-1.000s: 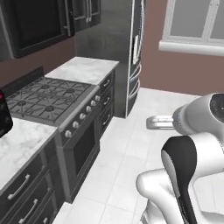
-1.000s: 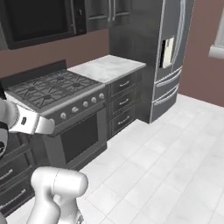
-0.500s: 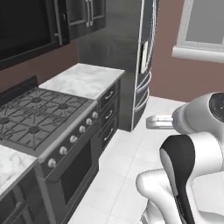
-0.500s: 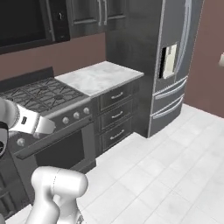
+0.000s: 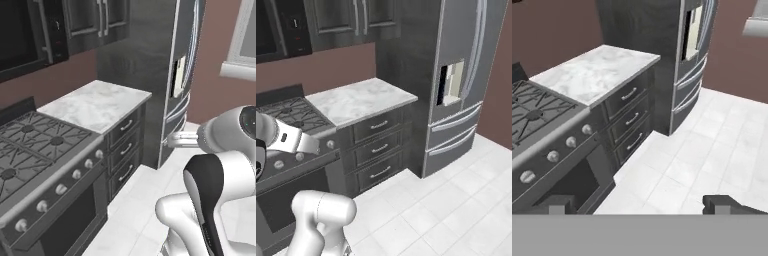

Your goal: Move the hot dog bun to the plate on the dining table and place the condiment next to that plate. Then navigate to the fridge and take the sausage and place it on the plate as well.

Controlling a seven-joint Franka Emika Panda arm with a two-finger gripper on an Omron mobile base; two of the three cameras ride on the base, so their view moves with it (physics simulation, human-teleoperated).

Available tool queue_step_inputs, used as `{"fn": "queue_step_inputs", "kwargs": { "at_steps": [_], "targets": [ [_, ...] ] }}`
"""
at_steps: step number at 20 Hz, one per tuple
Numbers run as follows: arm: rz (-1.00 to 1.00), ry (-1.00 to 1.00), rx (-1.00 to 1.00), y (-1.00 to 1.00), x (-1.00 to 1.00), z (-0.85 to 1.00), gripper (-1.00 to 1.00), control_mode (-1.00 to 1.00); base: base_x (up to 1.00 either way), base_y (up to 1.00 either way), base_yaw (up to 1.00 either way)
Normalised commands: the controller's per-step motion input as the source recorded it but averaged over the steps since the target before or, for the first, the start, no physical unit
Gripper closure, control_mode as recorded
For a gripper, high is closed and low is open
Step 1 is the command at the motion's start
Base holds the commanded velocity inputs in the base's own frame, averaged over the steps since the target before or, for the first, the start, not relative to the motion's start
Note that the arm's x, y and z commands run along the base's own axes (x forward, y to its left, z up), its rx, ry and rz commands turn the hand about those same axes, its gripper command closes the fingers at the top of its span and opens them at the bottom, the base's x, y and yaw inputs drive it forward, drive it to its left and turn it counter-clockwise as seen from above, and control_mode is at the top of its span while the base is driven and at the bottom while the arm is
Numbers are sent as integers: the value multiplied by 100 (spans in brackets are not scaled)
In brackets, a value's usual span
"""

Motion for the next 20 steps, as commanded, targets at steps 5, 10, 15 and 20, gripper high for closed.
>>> {"fn": "queue_step_inputs", "kwargs": {
  "at_steps": [5,10,15,20],
  "targets": [
    [0,0,0,0,0,0,-100,100,69,-99,23],
    [0,0,0,0,0,0,-100,100,61,-100,23],
    [0,0,0,0,0,0,-100,100,50,-100,22],
    [0,0,0,0,0,0,-100,100,43,-100,21]
  ]
}}
